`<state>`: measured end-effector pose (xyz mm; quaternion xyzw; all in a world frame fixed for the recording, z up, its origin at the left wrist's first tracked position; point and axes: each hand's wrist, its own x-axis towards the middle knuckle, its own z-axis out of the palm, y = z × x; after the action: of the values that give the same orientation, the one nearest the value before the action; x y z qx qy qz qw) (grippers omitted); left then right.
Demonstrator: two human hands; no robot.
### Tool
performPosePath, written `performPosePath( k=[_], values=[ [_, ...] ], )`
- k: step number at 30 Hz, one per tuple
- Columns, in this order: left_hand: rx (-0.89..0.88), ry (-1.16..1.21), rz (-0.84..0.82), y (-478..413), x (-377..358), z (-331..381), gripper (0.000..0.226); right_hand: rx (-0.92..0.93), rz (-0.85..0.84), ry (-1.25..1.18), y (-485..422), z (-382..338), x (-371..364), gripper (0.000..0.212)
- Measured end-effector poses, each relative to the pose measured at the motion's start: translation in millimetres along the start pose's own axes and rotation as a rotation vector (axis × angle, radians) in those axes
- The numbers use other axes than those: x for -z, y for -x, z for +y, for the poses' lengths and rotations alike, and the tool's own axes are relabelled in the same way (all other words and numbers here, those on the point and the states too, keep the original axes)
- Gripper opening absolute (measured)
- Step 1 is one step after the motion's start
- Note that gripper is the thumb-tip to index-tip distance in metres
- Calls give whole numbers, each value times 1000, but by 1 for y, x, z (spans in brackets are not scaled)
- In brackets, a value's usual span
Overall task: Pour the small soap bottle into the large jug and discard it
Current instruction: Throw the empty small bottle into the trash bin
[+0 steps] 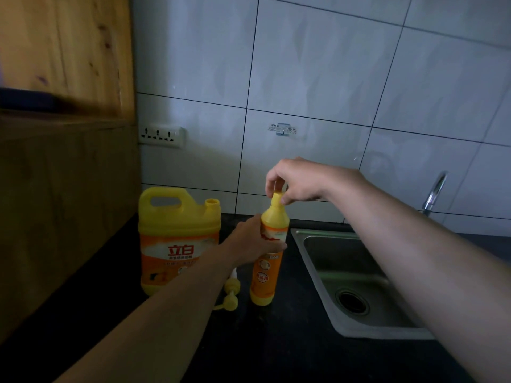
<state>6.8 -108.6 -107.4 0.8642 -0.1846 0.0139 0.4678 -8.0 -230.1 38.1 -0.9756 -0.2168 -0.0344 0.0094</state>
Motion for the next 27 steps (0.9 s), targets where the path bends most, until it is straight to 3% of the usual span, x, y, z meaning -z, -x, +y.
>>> performPosePath(
  k=[3,9,11,13,14,16,18,25,27],
  values=[
    [-8,-2,1,1,0,2,58,-34,-10,10,-3,0,1,11],
    [-22,6,-5,1,0,2,54,-245,48,241,-3,-10,-14,66],
    [-20,12,-4,2,0,2,54,-323,4,200,1,-9,-16,78],
    [-18,13,1,2,0,3,54,-300,-20,31,2,-4,-11,72],
    [-20,13,3,2,-1,3,53,-241,-34,-35,2,-2,-9,58],
    [-22,13,5,3,-1,4,52,-122,-71,-71,1,2,-6,36],
    [-18,20,3,4,-1,5,53,-84,-53,-26,-1,3,-8,26],
    [-19,-7,24,4,-2,4,56,-143,-22,198,-2,-10,-18,37],
    [-19,-29,36,2,-3,4,59,-152,19,213,-1,-12,-23,26]
  ],
)
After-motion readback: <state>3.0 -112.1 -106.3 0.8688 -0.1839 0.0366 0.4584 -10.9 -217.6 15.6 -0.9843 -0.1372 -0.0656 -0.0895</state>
